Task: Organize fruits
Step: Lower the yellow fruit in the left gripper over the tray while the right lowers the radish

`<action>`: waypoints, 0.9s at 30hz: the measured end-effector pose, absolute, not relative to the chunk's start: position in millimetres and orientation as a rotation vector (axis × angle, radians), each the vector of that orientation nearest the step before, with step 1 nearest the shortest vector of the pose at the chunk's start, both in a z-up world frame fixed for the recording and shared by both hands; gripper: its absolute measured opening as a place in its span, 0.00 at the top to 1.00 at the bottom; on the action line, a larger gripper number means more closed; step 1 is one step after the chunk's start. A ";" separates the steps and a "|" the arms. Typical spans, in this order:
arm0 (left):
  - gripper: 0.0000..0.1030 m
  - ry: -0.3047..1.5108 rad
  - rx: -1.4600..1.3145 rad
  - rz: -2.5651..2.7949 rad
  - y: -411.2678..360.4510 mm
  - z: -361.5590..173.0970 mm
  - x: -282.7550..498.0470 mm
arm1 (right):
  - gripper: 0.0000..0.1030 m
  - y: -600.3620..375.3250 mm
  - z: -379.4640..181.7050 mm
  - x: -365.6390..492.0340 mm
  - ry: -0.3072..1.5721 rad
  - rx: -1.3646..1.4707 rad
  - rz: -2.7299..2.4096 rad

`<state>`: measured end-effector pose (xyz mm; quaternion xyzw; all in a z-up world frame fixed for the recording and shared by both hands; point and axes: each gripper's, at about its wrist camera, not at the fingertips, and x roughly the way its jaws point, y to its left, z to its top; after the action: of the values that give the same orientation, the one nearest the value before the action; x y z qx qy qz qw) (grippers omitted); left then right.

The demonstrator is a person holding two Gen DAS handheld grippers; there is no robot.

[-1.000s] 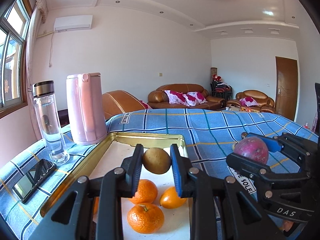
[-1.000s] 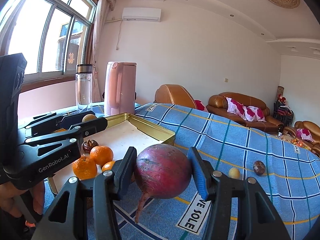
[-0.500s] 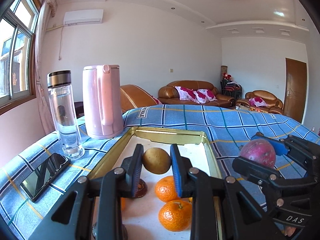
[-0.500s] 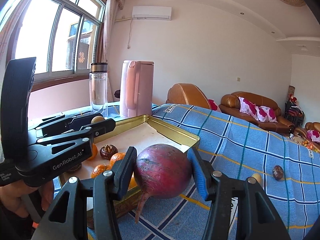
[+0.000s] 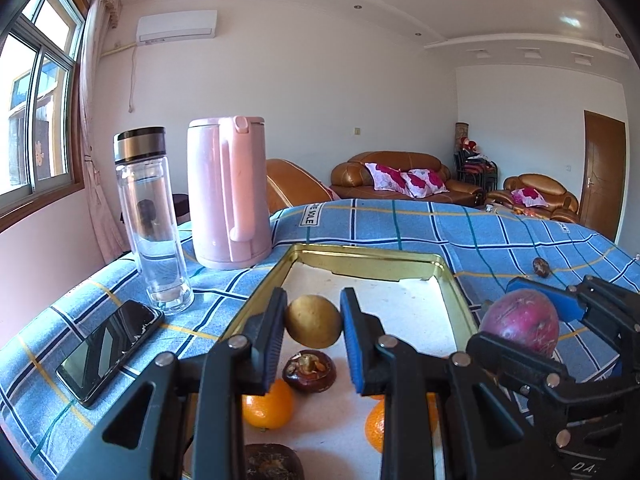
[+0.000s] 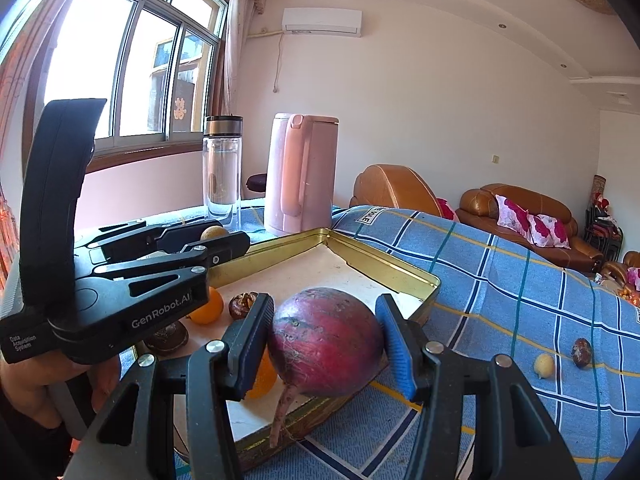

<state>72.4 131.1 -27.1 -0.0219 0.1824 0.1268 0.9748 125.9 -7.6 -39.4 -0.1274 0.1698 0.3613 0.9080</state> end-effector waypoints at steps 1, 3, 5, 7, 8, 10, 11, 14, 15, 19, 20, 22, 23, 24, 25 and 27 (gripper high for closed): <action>0.72 0.371 -0.044 0.262 133.3 -27.4 72.6 | 0.47 -6.1 -39.5 125.1 0.350 -0.264 0.749; 0.72 0.379 -0.048 0.271 138.3 -27.8 72.6 | 0.47 -2.8 -39.3 124.3 0.349 -0.269 0.757; 0.72 0.386 -0.053 0.281 142.9 -28.3 72.2 | 0.47 1.2 -39.8 123.6 0.352 -0.274 0.765; 0.72 0.395 -0.053 0.287 147.3 -29.6 71.9 | 0.47 4.7 -40.1 122.2 0.355 -0.277 0.776; 0.72 0.401 -0.053 0.289 149.2 -30.3 71.9 | 0.47 6.6 -40.3 121.4 0.355 -0.279 0.781; 0.72 0.417 -0.051 0.293 152.9 -32.4 72.1 | 0.47 10.7 -41.4 119.3 0.356 -0.287 0.793; 0.72 0.426 -0.050 0.292 154.2 -33.4 72.2 | 0.47 13.6 -41.9 118.6 0.359 -0.292 0.801; 0.72 0.440 -0.039 0.298 156.8 -35.1 71.0 | 0.47 23.5 -43.6 115.0 0.365 -0.316 0.819; 0.72 0.446 -0.034 0.300 157.9 -36.0 70.2 | 0.47 26.6 -44.1 113.5 0.367 -0.324 0.826; 0.72 0.486 -0.029 0.303 165.0 -41.6 72.6 | 0.47 37.0 -46.8 108.1 0.374 -0.357 0.854; 0.72 0.492 -0.028 0.304 166.4 -43.0 72.8 | 0.47 39.9 -47.8 107.7 0.379 -0.369 0.859; 0.72 0.501 -0.026 0.305 168.3 -45.1 72.9 | 0.46 45.6 -50.0 106.7 0.389 -0.395 0.868; 0.72 0.506 -0.025 0.305 169.1 -45.6 73.4 | 0.46 48.3 -51.1 106.1 0.396 -0.407 0.874; 0.72 0.510 -0.020 0.311 169.4 -46.3 73.8 | 0.46 50.8 -52.4 105.7 0.401 -0.419 0.881; 0.72 0.513 -0.017 0.312 169.7 -46.9 74.4 | 0.46 53.5 -53.7 105.7 0.409 -0.433 0.883; 0.72 0.522 -0.019 0.315 170.9 -48.5 74.7 | 0.46 56.3 -55.7 106.8 0.418 -0.448 0.885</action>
<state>74.7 170.9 -48.5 -0.0092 0.2568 0.1549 0.9539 106.8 56.3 -55.7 -0.2135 0.1991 0.4216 0.8585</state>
